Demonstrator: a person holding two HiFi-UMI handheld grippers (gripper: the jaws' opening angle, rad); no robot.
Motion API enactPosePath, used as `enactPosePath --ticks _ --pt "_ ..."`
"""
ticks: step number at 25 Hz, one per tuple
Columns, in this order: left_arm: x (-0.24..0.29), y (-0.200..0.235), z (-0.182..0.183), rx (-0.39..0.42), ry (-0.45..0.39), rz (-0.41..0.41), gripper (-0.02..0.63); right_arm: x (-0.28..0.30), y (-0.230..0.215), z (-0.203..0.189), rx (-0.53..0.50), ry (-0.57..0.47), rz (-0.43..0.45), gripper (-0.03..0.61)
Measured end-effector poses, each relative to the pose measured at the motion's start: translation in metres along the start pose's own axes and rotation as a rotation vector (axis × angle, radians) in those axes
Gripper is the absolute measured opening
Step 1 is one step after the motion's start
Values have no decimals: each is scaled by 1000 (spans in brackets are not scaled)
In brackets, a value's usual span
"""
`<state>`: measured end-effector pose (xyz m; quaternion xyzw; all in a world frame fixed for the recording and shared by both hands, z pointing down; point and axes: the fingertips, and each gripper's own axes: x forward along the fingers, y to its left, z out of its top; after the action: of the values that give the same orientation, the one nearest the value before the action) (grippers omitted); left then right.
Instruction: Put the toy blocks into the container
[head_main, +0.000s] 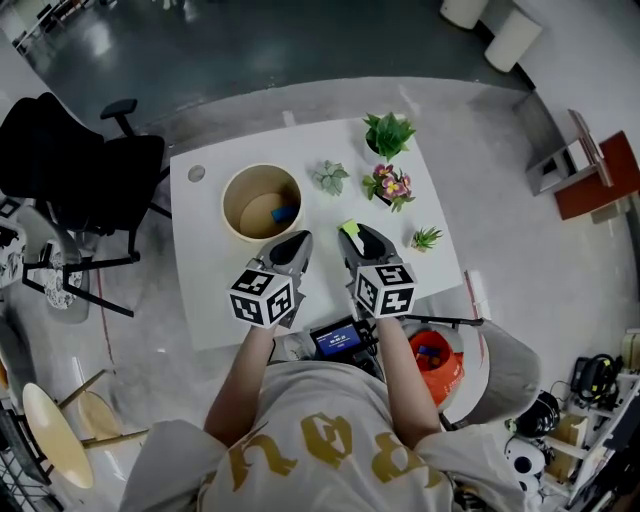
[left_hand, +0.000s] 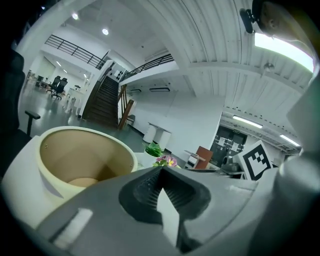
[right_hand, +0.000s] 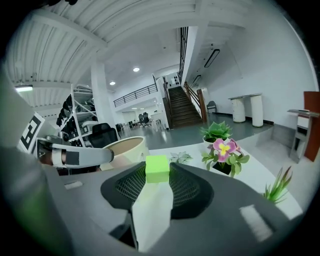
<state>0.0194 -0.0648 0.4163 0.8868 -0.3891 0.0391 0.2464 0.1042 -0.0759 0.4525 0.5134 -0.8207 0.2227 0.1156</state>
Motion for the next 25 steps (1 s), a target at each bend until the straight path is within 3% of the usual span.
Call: enactPosePath --ticks 9,25 --pt "-17 -3 25 -53 -116 -41 2 -3 14 10 -26 -14 5 169" --pt "-43 15 42 -31 -156 6 0 -7 51 26 -42 -50 55 167"
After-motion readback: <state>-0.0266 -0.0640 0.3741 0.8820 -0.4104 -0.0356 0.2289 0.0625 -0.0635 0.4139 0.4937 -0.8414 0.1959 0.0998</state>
